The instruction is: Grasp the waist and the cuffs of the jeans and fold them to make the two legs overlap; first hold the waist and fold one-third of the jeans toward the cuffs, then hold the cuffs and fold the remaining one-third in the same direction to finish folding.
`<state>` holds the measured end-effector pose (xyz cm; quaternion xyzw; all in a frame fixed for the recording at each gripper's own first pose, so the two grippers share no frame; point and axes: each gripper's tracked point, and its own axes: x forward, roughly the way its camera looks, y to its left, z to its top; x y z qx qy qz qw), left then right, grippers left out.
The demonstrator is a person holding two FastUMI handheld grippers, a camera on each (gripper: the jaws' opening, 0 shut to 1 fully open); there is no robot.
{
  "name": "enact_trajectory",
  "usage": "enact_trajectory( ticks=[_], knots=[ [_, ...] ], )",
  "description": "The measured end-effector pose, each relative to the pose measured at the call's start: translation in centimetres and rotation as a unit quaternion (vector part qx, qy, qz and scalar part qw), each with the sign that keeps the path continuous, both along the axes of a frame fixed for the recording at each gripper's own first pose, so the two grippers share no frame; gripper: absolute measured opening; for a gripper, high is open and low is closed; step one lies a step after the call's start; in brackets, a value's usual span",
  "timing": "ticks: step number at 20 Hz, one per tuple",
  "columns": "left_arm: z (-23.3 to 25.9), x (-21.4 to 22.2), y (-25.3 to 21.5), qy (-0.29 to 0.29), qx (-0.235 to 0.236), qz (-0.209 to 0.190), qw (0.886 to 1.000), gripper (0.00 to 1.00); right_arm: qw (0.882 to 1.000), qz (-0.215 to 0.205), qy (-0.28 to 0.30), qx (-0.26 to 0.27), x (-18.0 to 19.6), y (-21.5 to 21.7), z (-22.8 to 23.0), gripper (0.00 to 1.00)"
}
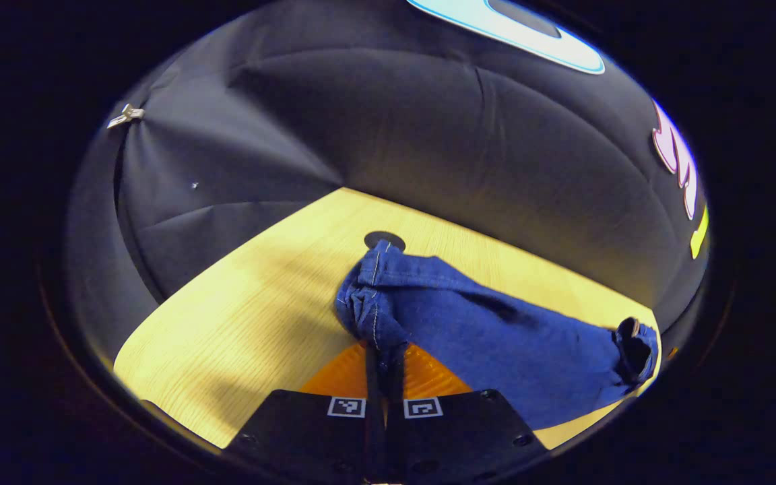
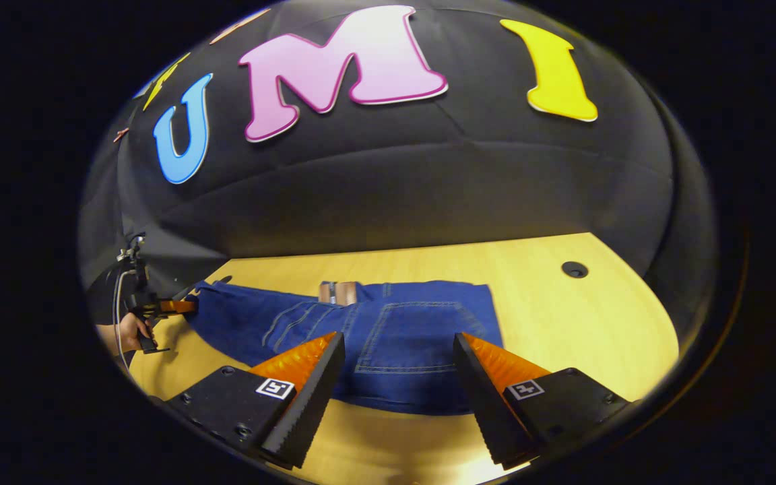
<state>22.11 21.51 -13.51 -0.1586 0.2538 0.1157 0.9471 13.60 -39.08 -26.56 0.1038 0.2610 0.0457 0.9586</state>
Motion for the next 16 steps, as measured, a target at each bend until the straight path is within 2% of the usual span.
enact_trajectory(
  ticks=[5,8,9,10,12,16],
  knots=[
    [9.8,-1.7,-2.4,-0.062,0.024,-0.007,0.998,0.06,0.999,-0.043,-0.001,-0.013,-0.8,-5.5,2.3,0.98],
    [14.0,-2.7,-5.4,-0.074,0.061,-0.043,0.994,0.06,0.997,-0.069,-0.003,-0.025,-2.1,-8.7,3.3,0.98],
    [15.2,-3.0,-6.8,-0.079,0.075,-0.057,0.992,0.02,0.997,-0.076,-0.001,-0.031,-2.6,-9.6,3.7,0.98],
    [16.8,-2.9,-8.5,-0.087,0.081,-0.070,0.990,0.06,0.996,-0.084,-0.002,-0.035,-3.0,-10.6,4.2,0.98],
    [20.7,-2.6,-12.7,-0.105,0.076,-0.095,0.987,0.06,0.994,-0.100,-0.006,-0.039,-3.9,-12.4,5.2,0.98],
    [25.5,-0.4,-24.1,-0.128,0.063,-0.151,0.978,0.06,0.991,-0.129,-0.005,-0.044,-6.2,-15.7,7.1,0.98]
  ],
)
